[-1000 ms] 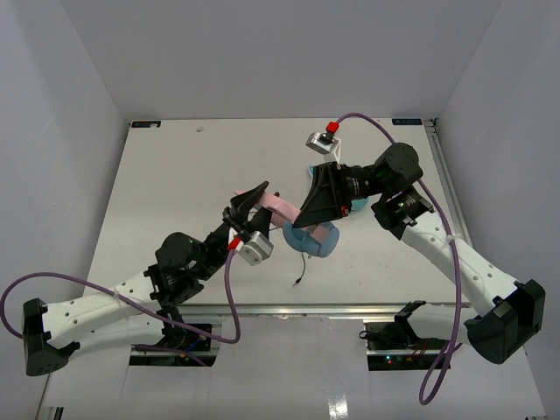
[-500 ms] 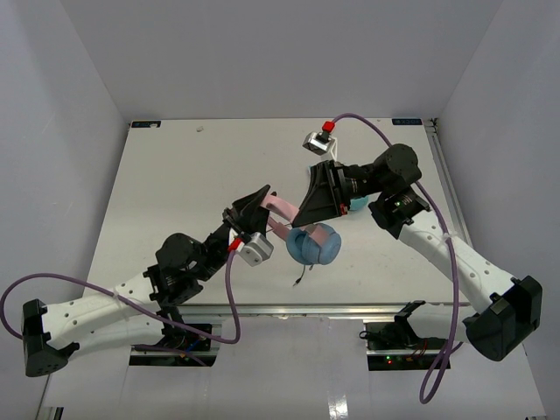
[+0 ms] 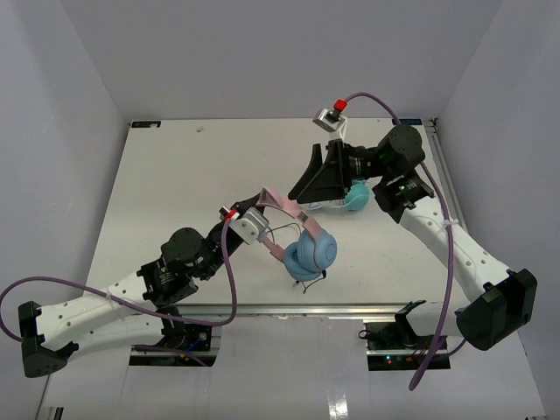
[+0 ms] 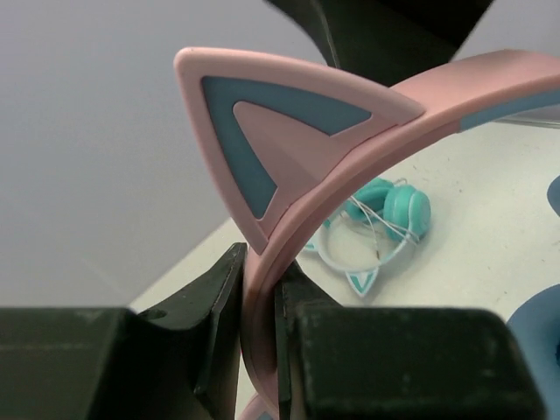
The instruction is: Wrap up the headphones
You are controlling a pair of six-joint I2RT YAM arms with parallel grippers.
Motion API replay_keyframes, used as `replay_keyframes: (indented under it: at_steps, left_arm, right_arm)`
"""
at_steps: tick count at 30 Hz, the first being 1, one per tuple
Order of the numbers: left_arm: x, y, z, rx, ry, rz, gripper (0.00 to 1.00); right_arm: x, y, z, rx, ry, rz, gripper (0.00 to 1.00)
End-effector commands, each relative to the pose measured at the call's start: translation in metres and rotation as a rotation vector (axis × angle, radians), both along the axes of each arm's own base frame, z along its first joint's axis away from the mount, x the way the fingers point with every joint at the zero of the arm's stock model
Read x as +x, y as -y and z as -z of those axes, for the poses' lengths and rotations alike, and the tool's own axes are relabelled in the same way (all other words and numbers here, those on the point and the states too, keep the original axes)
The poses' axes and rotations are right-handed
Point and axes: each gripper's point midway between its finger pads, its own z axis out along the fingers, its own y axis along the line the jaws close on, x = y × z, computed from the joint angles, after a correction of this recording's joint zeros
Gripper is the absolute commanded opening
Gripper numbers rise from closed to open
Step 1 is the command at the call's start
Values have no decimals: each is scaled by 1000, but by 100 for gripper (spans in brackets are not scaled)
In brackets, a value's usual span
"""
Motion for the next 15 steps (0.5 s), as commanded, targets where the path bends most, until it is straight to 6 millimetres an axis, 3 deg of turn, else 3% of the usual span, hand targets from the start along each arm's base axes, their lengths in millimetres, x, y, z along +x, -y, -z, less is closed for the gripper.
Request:
replay_keyframes:
  at_steps: [1, 5, 7, 9, 11, 15]
  left_arm:
    - [1, -20, 5, -201, -261, -81, 0]
    - [3, -36, 21, -374, -458, -173, 0]
    - [7, -47, 39, -378, -519, -266, 0]
    - [14, -55, 50, -373, -536, -354, 0]
    - [27, -62, 62, -366, -551, -439, 0]
    - [70, -62, 86, -368, -709, -501, 0]
  right_arm:
    - [59, 6, 16, -19, 83, 235, 80]
    - [121, 15, 53, -203, 112, 542, 80]
    - [161, 40, 78, -391, 159, 807, 80]
    - [182, 66, 84, -476, 197, 1001, 75]
    - [186, 91, 92, -523, 213, 1146, 74]
    - [170, 120, 109, -502, 258, 1270, 75]
